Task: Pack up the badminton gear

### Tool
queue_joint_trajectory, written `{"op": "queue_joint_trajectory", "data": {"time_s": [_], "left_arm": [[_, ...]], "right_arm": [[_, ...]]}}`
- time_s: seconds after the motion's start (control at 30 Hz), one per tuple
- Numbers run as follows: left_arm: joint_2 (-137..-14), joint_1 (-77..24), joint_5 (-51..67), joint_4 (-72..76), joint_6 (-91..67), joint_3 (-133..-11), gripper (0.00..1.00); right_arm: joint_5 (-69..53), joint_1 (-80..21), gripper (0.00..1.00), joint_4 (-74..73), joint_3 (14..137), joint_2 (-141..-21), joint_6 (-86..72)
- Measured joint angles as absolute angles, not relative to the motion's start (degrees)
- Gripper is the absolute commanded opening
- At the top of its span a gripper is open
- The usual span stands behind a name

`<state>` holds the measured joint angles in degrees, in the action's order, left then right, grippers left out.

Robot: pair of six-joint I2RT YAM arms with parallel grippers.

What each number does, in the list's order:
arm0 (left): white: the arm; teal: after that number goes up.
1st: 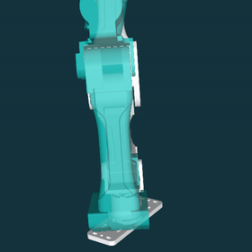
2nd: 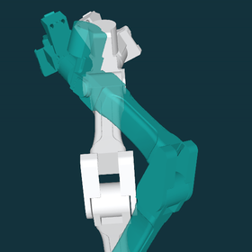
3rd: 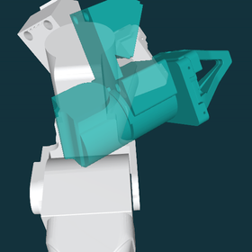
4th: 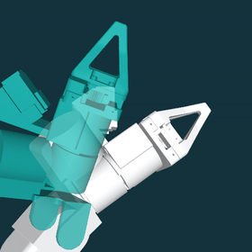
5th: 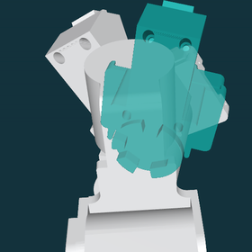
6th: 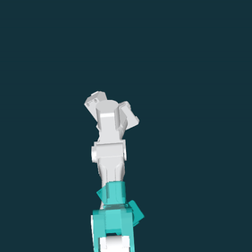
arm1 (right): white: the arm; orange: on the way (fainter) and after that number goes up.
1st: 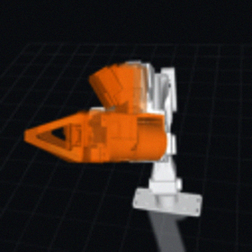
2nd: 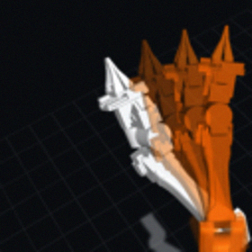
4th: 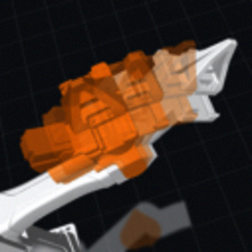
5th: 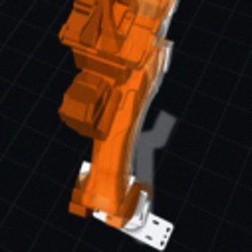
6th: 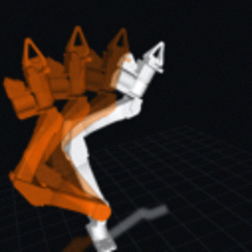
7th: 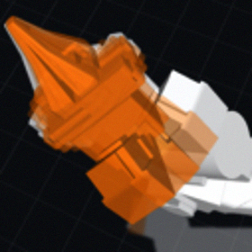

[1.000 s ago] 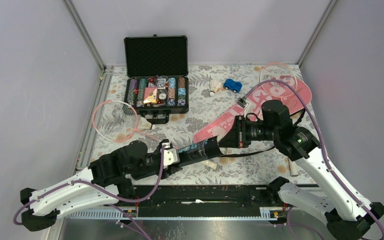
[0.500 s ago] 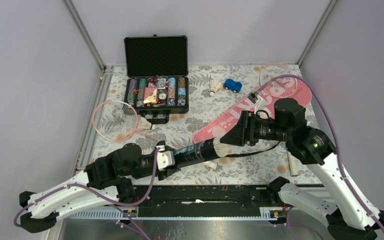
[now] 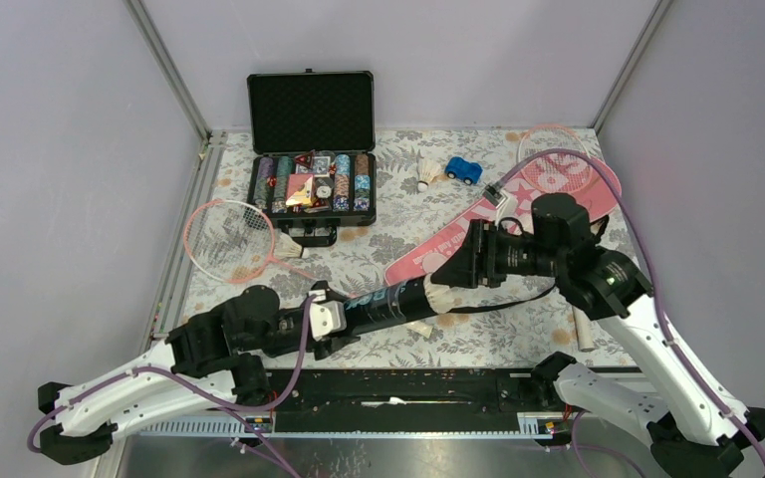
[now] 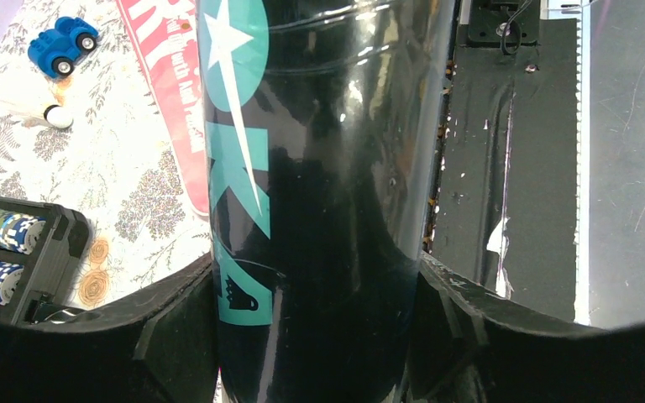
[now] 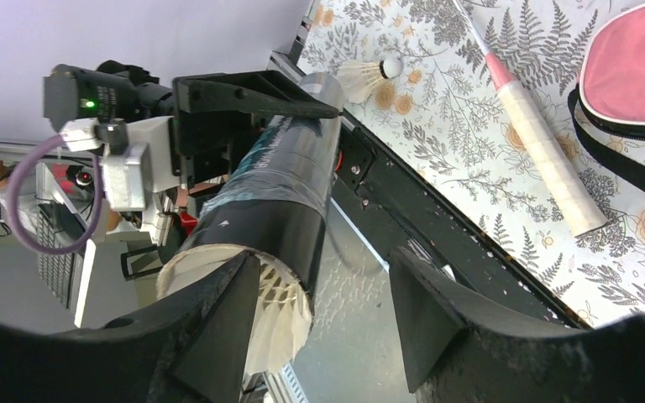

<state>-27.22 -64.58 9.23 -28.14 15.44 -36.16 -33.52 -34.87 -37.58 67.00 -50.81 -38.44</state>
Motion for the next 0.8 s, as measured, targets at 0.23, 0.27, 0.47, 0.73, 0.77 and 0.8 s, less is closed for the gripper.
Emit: {"op": "queue_joint_trajectory", "data": {"time_s": [0.23, 0.27, 0.47, 0.73, 0.77, 0.8], "left_arm": [[-27.62, -64.51, 8.45, -28.73, 14.48, -36.14, 0.4], [-27.62, -64.49, 8.27, -28.69, 14.31, -36.07, 0.39], [-27.55, -64.38, 6.72, -27.53, 13.21, -35.09, 0.4], [-29.39, -64.38, 5.08, -25.32, 13.04, -35.09, 0.39], [-29.54, -64.38, 4.93, -25.06, 12.99, -35.09, 0.39], [-29.67, -64.38, 4.82, -24.77, 12.91, -35.09, 0.39]], "right_arm": [[-34.83, -34.87, 0.62, -33.65, 60.64, -51.46, -38.79], [-35.05, -34.87, 0.62, -33.1, 60.38, -51.72, -38.79], [-35.99, -34.87, 0.65, -26.96, 57.39, -52.4, -40.42], [-37.41, -34.87, 0.71, -21.23, 55.18, -53.15, -43.79], [-37.65, -34.87, 0.72, -20.91, 55.18, -53.34, -44.03], [-37.69, -34.87, 0.72, -20.58, 55.2, -53.56, -44.23]]}}
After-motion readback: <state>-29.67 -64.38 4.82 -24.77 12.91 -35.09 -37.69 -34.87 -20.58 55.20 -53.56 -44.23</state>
